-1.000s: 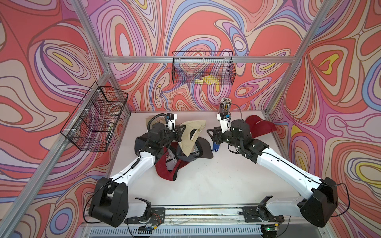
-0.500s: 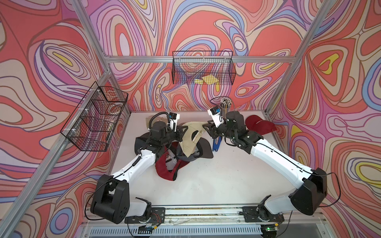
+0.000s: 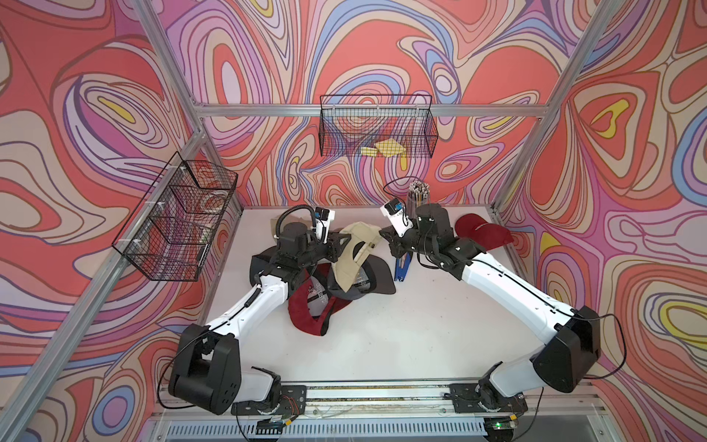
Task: Open the adjustable buckle of the baseball cap
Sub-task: Open the adjustable buckle on the baseball cap.
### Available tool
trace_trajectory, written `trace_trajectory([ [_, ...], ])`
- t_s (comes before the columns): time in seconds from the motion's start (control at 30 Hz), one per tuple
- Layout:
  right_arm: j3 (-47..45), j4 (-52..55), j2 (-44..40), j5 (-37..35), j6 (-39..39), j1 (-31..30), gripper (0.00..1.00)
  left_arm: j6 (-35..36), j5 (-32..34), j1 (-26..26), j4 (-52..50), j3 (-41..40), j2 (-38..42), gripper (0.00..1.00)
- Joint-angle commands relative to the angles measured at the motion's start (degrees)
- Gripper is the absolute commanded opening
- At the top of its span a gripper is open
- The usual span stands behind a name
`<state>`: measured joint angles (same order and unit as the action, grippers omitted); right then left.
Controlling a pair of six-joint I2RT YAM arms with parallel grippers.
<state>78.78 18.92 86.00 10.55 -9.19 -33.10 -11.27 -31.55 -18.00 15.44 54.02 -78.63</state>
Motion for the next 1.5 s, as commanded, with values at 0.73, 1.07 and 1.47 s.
trace_trajectory([
  [0.73,8.30,9.02,2.48,8.80,-13.92,0.93,0.00,19.73,-17.51,-1.29,-4.53,7.45,-3.41,0.69],
  [1.07,7.79,8.66,2.02,15.13,-11.67,0.94,0.00,20.21,-15.04,-3.32,-7.11,8.88,-5.38,0.65],
  [1.47,9.01,8.72,3.38,5.89,-7.03,0.93,0.00,14.20,-17.27,-3.35,-3.56,8.47,-4.16,0.70],
])
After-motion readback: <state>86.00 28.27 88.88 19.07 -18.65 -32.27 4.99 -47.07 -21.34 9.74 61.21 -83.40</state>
